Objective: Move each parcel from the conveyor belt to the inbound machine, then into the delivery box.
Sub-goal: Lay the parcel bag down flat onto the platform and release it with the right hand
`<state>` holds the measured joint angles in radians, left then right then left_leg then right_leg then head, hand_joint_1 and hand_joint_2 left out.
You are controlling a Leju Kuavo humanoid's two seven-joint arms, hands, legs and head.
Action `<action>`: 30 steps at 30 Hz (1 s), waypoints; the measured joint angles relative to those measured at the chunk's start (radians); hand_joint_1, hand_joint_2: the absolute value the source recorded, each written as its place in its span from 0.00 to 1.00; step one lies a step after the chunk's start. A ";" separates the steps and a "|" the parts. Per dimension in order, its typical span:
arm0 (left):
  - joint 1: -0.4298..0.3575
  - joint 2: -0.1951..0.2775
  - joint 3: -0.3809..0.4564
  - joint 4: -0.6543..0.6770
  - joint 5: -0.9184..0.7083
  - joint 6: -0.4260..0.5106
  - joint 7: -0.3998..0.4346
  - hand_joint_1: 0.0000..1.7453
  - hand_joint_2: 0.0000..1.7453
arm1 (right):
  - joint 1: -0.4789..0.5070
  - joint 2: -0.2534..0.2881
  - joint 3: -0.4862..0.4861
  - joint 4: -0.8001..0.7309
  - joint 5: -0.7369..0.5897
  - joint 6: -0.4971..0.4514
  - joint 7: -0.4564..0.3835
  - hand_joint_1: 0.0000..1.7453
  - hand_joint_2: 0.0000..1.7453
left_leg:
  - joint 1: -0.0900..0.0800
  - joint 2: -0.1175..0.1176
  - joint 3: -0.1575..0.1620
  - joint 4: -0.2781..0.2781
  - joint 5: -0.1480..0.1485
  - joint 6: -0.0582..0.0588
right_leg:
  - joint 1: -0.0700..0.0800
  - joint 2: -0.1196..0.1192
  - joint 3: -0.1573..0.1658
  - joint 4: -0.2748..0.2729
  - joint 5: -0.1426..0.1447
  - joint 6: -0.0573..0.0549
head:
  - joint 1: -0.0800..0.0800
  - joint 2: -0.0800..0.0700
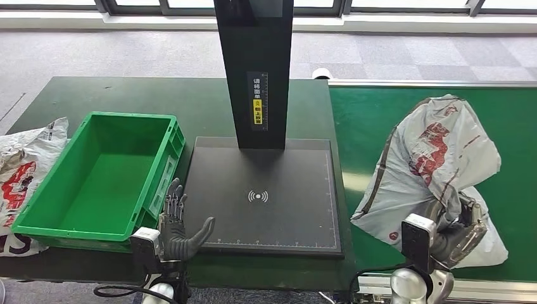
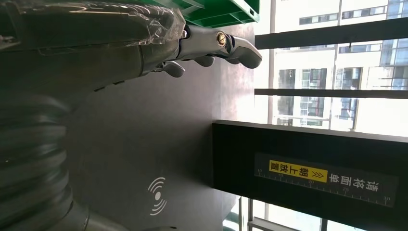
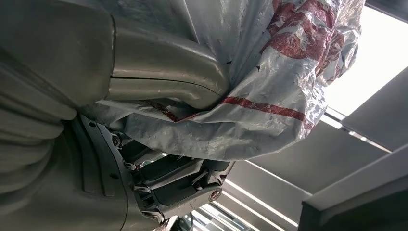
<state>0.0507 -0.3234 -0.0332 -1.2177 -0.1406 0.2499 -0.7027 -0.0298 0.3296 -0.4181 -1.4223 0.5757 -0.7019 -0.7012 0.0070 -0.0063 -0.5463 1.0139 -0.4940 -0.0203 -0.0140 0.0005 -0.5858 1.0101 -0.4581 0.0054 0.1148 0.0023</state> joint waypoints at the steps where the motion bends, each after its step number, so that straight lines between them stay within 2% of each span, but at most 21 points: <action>1: 0.000 0.000 0.000 0.000 -0.001 0.000 0.000 0.00 1.00 | 0.005 0.000 0.000 -0.019 -0.008 0.000 0.000 1.00 1.00 | 0.000 0.000 0.000 0.000 0.000 0.000 | 0.000 0.000 0.000 0.000 0.000 0.000 | 0.000 0.000; 8: 0.000 -0.001 0.000 0.000 -0.008 0.001 0.000 0.00 1.00 | 0.032 0.000 0.007 -0.167 -0.054 0.001 0.000 1.00 1.00 | 0.000 0.000 0.000 0.000 0.000 0.000 | 0.000 0.001 0.000 0.000 0.000 0.000 | 0.000 0.000; 13: 0.000 -0.001 0.000 0.000 -0.009 0.001 0.000 0.00 1.00 | 0.038 0.000 0.010 -0.207 -0.060 0.003 0.000 1.00 1.00 | 0.000 0.000 -0.002 0.000 0.000 0.000 | 0.000 0.001 0.000 0.000 0.000 0.000 | 0.000 0.000; 15: -0.001 -0.001 0.000 0.000 -0.011 0.000 0.000 0.00 1.00 | 0.042 0.001 0.041 -0.196 -0.080 0.022 0.000 1.00 1.00 | 0.000 0.001 -0.006 0.000 -0.001 0.000 | 0.000 0.001 0.002 0.000 0.000 0.000 | 0.000 0.000; 18: -0.006 -0.001 0.000 0.001 -0.015 -0.006 0.000 0.00 1.00 | 0.037 0.000 0.179 -0.111 -0.084 0.118 0.021 1.00 1.00 | 0.000 0.006 -0.006 -0.001 -0.002 -0.001 | 0.000 0.005 0.001 0.000 0.000 0.000 | 0.000 0.000; 21: -0.021 -0.001 0.000 0.006 -0.015 -0.012 0.000 0.00 1.00 | -0.001 -0.002 0.330 0.041 0.016 0.207 0.089 1.00 1.00 | 0.001 0.007 -0.002 -0.001 0.000 -0.002 | 0.003 0.006 0.000 0.000 0.001 -0.001 | 0.000 0.000; 25: -0.043 0.000 0.000 0.019 -0.007 -0.012 0.000 0.00 1.00 | -0.076 -0.003 0.466 0.282 0.139 0.212 0.162 1.00 1.00 | 0.001 0.003 0.001 -0.001 0.003 -0.003 | 0.003 0.003 -0.001 0.000 0.002 -0.003 | 0.000 0.000; 30: -0.060 0.001 0.000 0.033 0.001 -0.014 0.000 0.00 1.00 | -0.133 -0.003 0.534 0.456 0.151 0.209 0.169 1.00 1.00 | 0.001 0.002 0.000 -0.001 0.003 -0.003 | 0.003 0.003 -0.001 0.000 0.002 -0.003 | 0.000 0.000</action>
<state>-0.0088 -0.3224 -0.0332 -1.1847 -0.1395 0.2358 -0.7027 -0.1629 0.3266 0.1163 -0.9659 0.7264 -0.4926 -0.5318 0.0083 -0.0041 -0.5459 1.0129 -0.4906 -0.0234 -0.0110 0.0034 -0.5865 1.0105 -0.4557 0.0026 0.1147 0.0023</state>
